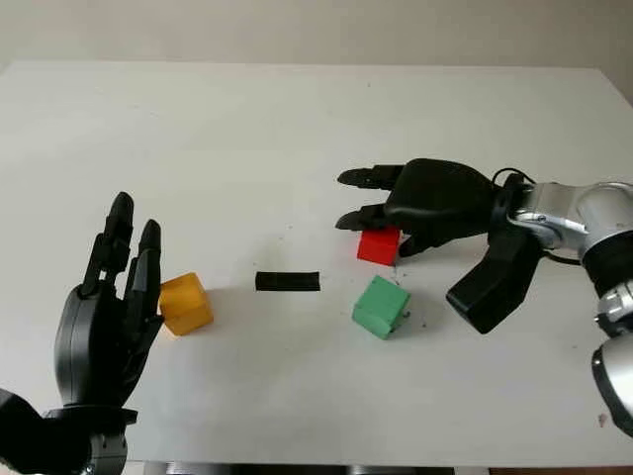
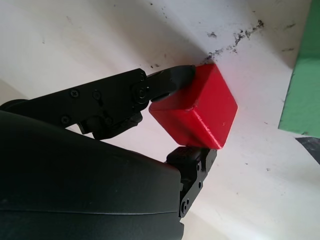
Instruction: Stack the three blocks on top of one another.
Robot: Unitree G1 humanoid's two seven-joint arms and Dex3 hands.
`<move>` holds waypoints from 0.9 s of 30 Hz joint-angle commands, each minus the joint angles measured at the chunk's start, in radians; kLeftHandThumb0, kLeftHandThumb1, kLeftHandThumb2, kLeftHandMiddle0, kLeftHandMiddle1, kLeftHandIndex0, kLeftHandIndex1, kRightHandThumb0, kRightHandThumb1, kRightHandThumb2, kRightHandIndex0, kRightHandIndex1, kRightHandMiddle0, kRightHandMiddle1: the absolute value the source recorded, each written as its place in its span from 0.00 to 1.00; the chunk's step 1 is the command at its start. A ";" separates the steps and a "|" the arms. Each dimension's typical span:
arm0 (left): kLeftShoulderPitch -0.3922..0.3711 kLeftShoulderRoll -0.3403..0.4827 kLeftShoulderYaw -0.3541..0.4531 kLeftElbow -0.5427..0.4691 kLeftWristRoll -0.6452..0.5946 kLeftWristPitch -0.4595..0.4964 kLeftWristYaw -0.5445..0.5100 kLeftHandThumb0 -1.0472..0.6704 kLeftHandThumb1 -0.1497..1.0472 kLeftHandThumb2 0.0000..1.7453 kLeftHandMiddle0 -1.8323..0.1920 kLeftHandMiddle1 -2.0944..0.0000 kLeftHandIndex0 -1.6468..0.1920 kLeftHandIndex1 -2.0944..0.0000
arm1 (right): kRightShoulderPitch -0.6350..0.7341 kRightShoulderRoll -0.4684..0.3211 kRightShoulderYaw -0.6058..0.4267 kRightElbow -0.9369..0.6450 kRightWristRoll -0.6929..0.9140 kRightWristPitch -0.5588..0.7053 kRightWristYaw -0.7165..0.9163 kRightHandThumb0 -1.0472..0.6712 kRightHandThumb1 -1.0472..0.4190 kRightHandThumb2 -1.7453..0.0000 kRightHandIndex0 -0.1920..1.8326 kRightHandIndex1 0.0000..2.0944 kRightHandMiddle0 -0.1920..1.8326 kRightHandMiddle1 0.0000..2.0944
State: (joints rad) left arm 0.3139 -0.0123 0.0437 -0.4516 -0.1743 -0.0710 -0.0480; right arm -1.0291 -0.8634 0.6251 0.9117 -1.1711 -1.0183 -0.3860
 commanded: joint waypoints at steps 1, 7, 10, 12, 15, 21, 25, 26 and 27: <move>0.013 -0.005 -0.003 -0.016 -0.004 -0.003 0.000 0.33 1.00 0.24 0.90 0.97 0.89 0.97 | -0.025 0.001 0.014 0.012 -0.010 0.005 -0.026 0.41 0.05 0.97 0.21 0.04 0.45 0.21; 0.009 -0.001 -0.009 -0.021 0.017 0.010 0.011 0.32 1.00 0.25 0.90 0.97 0.90 0.97 | -0.040 -0.001 0.035 0.042 -0.006 -0.026 -0.076 0.41 0.05 0.97 0.25 0.03 0.34 0.57; 0.006 -0.002 -0.008 -0.019 0.007 0.012 0.008 0.33 1.00 0.25 0.90 0.98 0.90 0.98 | -0.044 -0.003 0.039 0.050 0.003 -0.043 -0.070 0.40 0.06 0.97 0.24 0.03 0.33 0.58; 0.004 -0.001 -0.007 -0.017 0.002 0.011 0.004 0.33 1.00 0.25 0.91 0.98 0.90 0.98 | -0.047 -0.005 0.041 0.048 0.000 -0.045 -0.073 0.40 0.06 0.97 0.24 0.03 0.32 0.58; 0.001 0.001 -0.007 -0.013 0.002 0.006 0.001 0.33 1.00 0.25 0.91 0.98 0.91 0.98 | -0.051 -0.006 0.039 0.043 0.005 -0.042 -0.069 0.40 0.06 0.97 0.25 0.03 0.32 0.57; 0.005 -0.002 -0.011 -0.021 0.019 0.013 0.015 0.33 1.00 0.25 0.90 0.97 0.90 0.97 | -0.080 -0.001 0.028 0.037 0.023 -0.040 -0.030 0.39 0.07 0.97 0.25 0.03 0.34 0.54; 0.002 -0.005 -0.011 -0.020 0.012 0.016 0.016 0.33 1.00 0.25 0.90 0.97 0.90 0.97 | -0.112 0.016 0.021 0.033 0.048 -0.037 0.011 0.39 0.08 0.97 0.26 0.03 0.36 0.52; 0.002 -0.005 -0.013 -0.021 0.011 0.017 0.015 0.33 1.00 0.25 0.90 0.97 0.90 0.98 | -0.124 0.023 0.019 0.032 0.060 -0.038 0.031 0.40 0.08 0.97 0.26 0.03 0.36 0.52; 0.002 -0.006 -0.015 -0.021 0.013 0.017 0.016 0.33 1.00 0.25 0.91 0.98 0.90 0.98 | -0.135 0.031 0.017 0.030 0.071 -0.038 0.052 0.40 0.07 0.97 0.26 0.03 0.36 0.52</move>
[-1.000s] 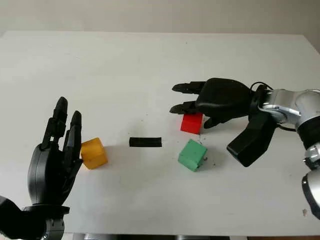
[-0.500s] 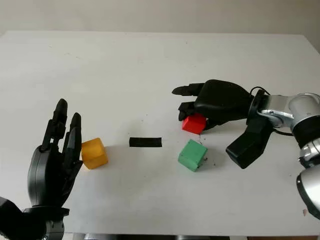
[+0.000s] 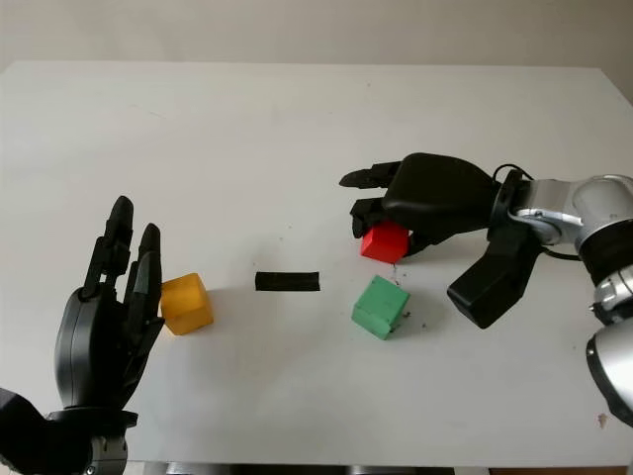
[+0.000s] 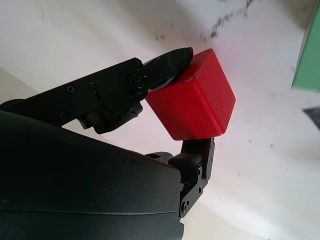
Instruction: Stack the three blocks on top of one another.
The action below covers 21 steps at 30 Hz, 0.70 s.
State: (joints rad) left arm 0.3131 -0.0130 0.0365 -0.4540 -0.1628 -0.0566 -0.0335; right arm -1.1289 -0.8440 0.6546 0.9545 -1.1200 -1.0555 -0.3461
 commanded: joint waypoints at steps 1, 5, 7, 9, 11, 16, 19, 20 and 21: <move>0.003 -0.006 -0.010 -0.019 0.006 0.003 0.003 0.33 1.00 0.25 0.91 0.98 0.91 0.98 | -0.047 0.020 -0.015 -0.016 0.030 -0.001 0.035 0.40 0.07 0.97 0.26 0.03 0.37 0.52; 0.001 -0.010 -0.020 -0.011 0.017 -0.006 0.006 0.33 1.00 0.25 0.91 0.98 0.91 0.98 | -0.090 0.063 -0.026 -0.042 0.081 -0.001 0.139 0.40 0.08 0.97 0.26 0.03 0.38 0.51; 0.002 -0.014 -0.025 -0.013 0.021 -0.001 0.012 0.33 1.00 0.25 0.91 0.98 0.91 0.98 | -0.102 0.085 -0.033 -0.064 0.110 0.003 0.193 0.40 0.08 0.97 0.26 0.03 0.39 0.50; 0.002 -0.015 -0.031 -0.013 0.029 -0.004 0.017 0.33 1.00 0.26 0.91 0.97 0.91 0.98 | -0.105 0.103 -0.041 -0.083 0.140 0.005 0.248 0.40 0.08 0.97 0.26 0.03 0.39 0.50; 0.003 -0.020 -0.034 -0.011 0.032 -0.008 0.023 0.32 1.00 0.26 0.91 0.97 0.90 0.98 | -0.103 0.133 -0.051 -0.093 0.199 0.000 0.327 0.41 0.07 0.97 0.26 0.03 0.39 0.50; 0.010 -0.024 -0.039 -0.008 0.034 -0.021 0.032 0.32 1.00 0.25 0.91 0.97 0.90 0.97 | -0.084 0.192 -0.067 -0.104 0.280 -0.023 0.393 0.40 0.07 0.97 0.26 0.03 0.39 0.52; 0.014 -0.024 -0.039 -0.011 0.039 -0.019 0.040 0.32 1.00 0.25 0.90 0.97 0.90 0.97 | -0.081 0.227 -0.064 -0.102 0.302 -0.031 0.418 0.41 0.05 0.97 0.25 0.02 0.36 0.56; 0.017 -0.025 -0.039 -0.012 0.037 -0.022 0.041 0.32 1.00 0.25 0.90 0.97 0.90 0.97 | -0.077 0.237 -0.062 -0.110 0.306 -0.024 0.436 0.41 0.04 0.96 0.24 0.02 0.35 0.56; 0.018 -0.026 -0.039 -0.013 0.036 -0.024 0.041 0.32 1.00 0.25 0.90 0.97 0.90 0.97 | -0.075 0.244 -0.061 -0.116 0.309 -0.019 0.451 0.40 0.04 0.97 0.24 0.02 0.34 0.57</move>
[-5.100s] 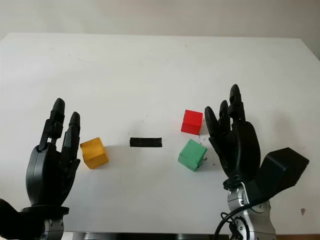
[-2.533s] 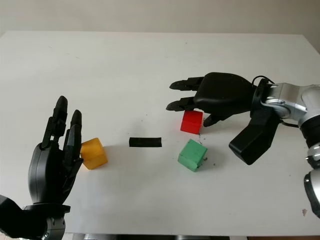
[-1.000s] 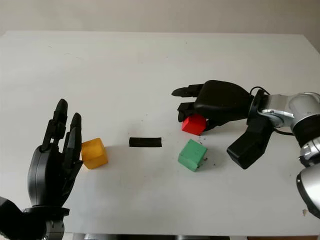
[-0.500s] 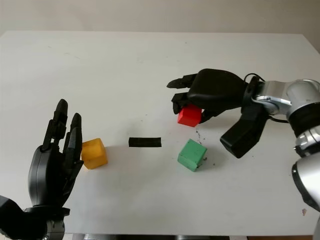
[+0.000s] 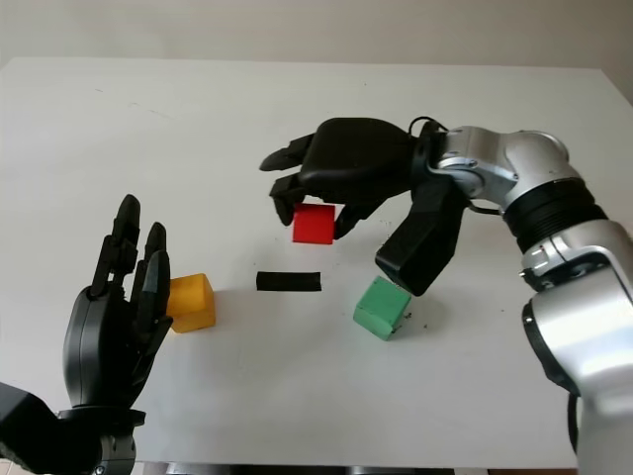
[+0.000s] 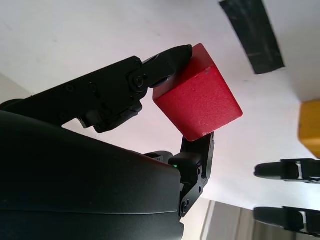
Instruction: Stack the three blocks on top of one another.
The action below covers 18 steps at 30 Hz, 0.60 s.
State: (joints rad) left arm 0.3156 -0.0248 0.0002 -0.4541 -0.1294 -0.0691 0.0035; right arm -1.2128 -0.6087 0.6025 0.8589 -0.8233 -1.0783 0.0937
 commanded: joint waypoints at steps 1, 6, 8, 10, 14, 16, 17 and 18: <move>0.017 -0.016 -0.003 -0.014 0.000 -0.013 0.006 0.32 1.00 0.25 0.90 0.97 0.90 0.97 | 0.013 0.014 -0.010 -0.027 0.014 0.006 0.021 0.40 0.04 0.97 0.24 0.02 0.34 0.57; 0.018 -0.015 -0.001 -0.010 0.002 -0.030 0.006 0.32 1.00 0.25 0.91 0.97 0.90 0.97 | 0.038 0.026 -0.006 -0.024 0.000 -0.018 0.007 0.41 0.04 0.97 0.24 0.02 0.32 0.61; 0.018 -0.015 -0.002 -0.006 0.005 -0.038 0.007 0.33 1.00 0.26 0.91 0.97 0.90 0.97 | 0.043 0.029 -0.003 -0.016 0.001 -0.026 0.013 0.41 0.04 0.97 0.24 0.02 0.31 0.62; 0.017 -0.012 -0.002 -0.002 0.007 -0.046 0.005 0.33 1.00 0.26 0.91 0.97 0.90 0.97 | 0.050 0.034 -0.003 -0.005 0.017 -0.029 0.038 0.41 0.04 0.97 0.23 0.02 0.30 0.63; 0.012 -0.015 -0.002 0.011 -0.002 -0.063 0.003 0.32 1.00 0.27 0.91 0.97 0.90 0.97 | 0.062 0.045 -0.006 0.001 0.038 -0.028 0.079 0.41 0.04 0.97 0.24 0.02 0.30 0.63; 0.011 -0.015 -0.001 0.010 -0.012 -0.063 -0.001 0.31 1.00 0.27 0.91 0.98 0.90 0.98 | 0.069 0.052 -0.007 0.004 0.042 -0.026 0.089 0.40 0.05 0.97 0.24 0.03 0.30 0.63; 0.012 -0.015 -0.001 0.006 -0.014 -0.059 0.000 0.31 1.00 0.27 0.91 0.98 0.90 0.98 | 0.072 0.055 -0.004 0.005 0.038 -0.024 0.093 0.40 0.05 0.97 0.24 0.02 0.30 0.62; 0.013 -0.014 -0.001 0.002 -0.016 -0.056 0.000 0.30 1.00 0.27 0.91 0.98 0.90 0.97 | 0.074 0.056 -0.002 0.005 0.036 -0.023 0.096 0.40 0.05 0.97 0.24 0.02 0.30 0.62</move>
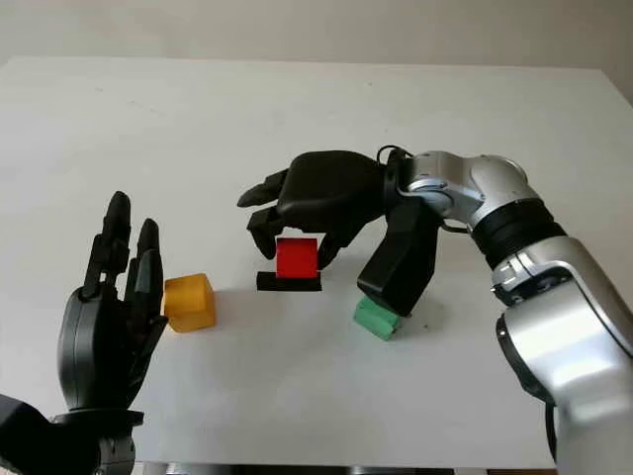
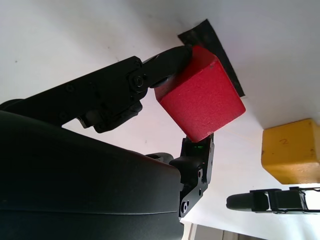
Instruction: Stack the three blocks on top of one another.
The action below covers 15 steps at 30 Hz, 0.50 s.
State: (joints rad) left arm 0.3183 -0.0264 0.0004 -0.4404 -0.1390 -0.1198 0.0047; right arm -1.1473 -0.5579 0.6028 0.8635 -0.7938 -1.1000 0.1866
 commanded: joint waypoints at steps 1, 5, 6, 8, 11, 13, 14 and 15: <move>0.012 -0.011 -0.001 -0.015 -0.004 -0.004 0.000 0.30 1.00 0.26 0.91 0.98 0.90 0.97 | 0.009 0.007 -0.001 0.002 0.005 -0.001 0.009 0.40 0.05 0.97 0.23 0.02 0.30 0.61; 0.020 -0.011 0.001 -0.022 -0.007 -0.006 0.001 0.30 1.00 0.27 0.91 0.98 0.90 0.97 | 0.014 0.016 0.006 0.015 -0.007 -0.002 0.008 0.39 0.05 0.97 0.23 0.02 0.30 0.60; 0.021 -0.012 0.002 -0.022 -0.009 -0.006 0.001 0.30 1.00 0.27 0.92 0.98 0.90 0.97 | 0.013 0.019 0.008 0.021 -0.009 -0.002 0.008 0.39 0.05 0.97 0.23 0.02 0.30 0.59; 0.023 -0.012 0.001 -0.022 -0.010 -0.008 0.000 0.30 1.00 0.27 0.91 0.97 0.90 0.97 | 0.009 0.024 0.011 0.035 -0.009 -0.002 0.015 0.38 0.05 0.97 0.23 0.02 0.30 0.59; 0.022 -0.008 -0.004 -0.019 0.000 -0.015 -0.002 0.30 1.00 0.27 0.91 0.97 0.91 0.98 | 0.007 0.031 0.013 0.049 -0.010 -0.001 0.018 0.38 0.05 0.97 0.23 0.02 0.30 0.59; 0.022 -0.011 -0.007 -0.020 -0.002 -0.012 -0.001 0.31 1.00 0.27 0.92 0.98 0.91 0.98 | 0.005 0.034 0.015 0.050 -0.012 0.000 0.019 0.38 0.04 0.97 0.23 0.02 0.30 0.59; 0.022 -0.014 -0.009 -0.023 -0.003 -0.008 0.002 0.31 1.00 0.27 0.92 0.97 0.91 0.98 | 0.005 0.036 0.015 0.050 -0.012 0.001 0.020 0.38 0.04 0.97 0.23 0.02 0.30 0.59; 0.023 -0.016 -0.011 -0.025 0.001 -0.005 0.006 0.31 1.00 0.27 0.92 0.97 0.91 0.98 | 0.005 0.037 0.015 0.048 -0.016 0.001 0.013 0.38 0.05 0.97 0.23 0.02 0.30 0.59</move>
State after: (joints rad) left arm 0.3275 -0.0266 -0.0022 -0.4448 -0.1431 -0.1218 0.0064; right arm -1.1435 -0.5330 0.6093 0.9093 -0.8024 -1.0985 0.2000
